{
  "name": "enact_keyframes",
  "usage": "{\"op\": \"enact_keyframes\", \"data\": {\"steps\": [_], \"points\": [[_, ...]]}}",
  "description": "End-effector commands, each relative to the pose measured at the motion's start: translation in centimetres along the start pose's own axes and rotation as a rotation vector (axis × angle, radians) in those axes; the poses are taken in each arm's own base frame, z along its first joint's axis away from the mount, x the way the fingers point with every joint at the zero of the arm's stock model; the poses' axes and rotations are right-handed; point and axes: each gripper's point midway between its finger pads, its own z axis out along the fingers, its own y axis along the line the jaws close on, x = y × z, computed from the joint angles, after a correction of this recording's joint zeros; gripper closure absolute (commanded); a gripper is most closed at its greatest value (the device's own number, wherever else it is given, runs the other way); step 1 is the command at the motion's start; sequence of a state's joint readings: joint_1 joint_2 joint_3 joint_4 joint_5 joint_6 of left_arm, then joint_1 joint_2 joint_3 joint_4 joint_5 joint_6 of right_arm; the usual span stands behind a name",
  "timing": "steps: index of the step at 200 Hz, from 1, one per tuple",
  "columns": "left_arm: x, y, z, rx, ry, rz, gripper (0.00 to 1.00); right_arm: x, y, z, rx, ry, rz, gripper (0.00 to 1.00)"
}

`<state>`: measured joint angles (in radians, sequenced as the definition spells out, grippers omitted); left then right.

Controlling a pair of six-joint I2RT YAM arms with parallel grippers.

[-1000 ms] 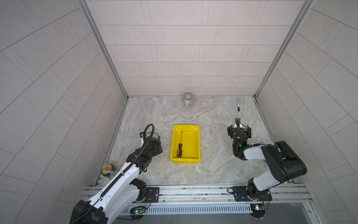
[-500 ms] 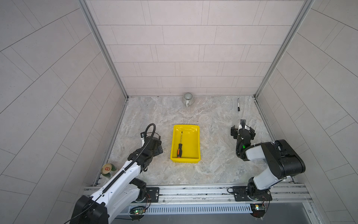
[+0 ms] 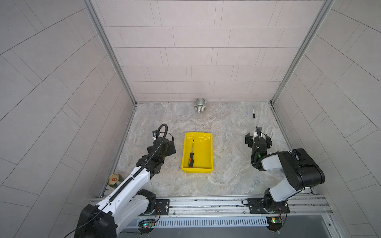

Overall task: Put the screwdriver in the bin
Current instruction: Reset both arms

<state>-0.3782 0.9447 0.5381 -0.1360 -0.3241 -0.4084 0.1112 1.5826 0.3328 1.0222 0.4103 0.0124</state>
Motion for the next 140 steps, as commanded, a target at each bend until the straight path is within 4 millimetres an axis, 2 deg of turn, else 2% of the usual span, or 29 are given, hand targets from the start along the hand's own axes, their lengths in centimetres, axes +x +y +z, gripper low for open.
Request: {"op": "enact_keyframes", "data": {"steps": [1,20,34,68,92,140], "points": [[-5.3,1.3,-0.2,-0.131,-0.238,0.1,0.0,-0.5,0.1,0.2,0.003,-0.014,0.009,0.0],[-5.4,3.4,0.8,-0.276,-0.349,0.141,0.0,-0.5,0.1,0.1,0.003,-0.014,0.01,0.0],[-5.2,3.4,1.8,-0.292,-0.38,0.183,0.0,-0.5,0.1,0.1,0.003,-0.014,0.01,0.01],[-3.0,3.1,4.1,-0.302,-0.301,0.272,0.0,-0.4,0.1,0.1,0.003,-0.012,0.009,0.0],[-1.7,3.6,4.9,-0.289,-0.324,0.238,0.0,-0.4,0.1,0.2,0.002,-0.013,0.009,0.0],[-2.2,4.3,6.2,-0.261,-0.323,0.187,0.0,-0.4,0.1,0.2,0.002,-0.011,0.009,0.01]]}}
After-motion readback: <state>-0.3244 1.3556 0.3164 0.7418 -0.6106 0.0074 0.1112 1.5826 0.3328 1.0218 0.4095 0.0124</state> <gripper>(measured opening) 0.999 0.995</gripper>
